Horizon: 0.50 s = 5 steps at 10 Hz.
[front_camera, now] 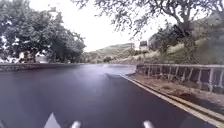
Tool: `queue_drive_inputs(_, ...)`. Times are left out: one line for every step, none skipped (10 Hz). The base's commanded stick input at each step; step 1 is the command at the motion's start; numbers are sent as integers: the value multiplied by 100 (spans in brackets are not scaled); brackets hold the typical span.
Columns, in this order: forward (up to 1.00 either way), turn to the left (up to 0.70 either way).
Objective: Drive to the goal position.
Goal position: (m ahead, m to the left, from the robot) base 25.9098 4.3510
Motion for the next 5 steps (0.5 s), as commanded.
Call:
queue_drive_inputs(70, 0)
queue_drive_inputs(70, 0)
queue_drive_inputs(70, 0)
queue_drive_inputs(70, 0)
queue_drive_inputs(70, 0)
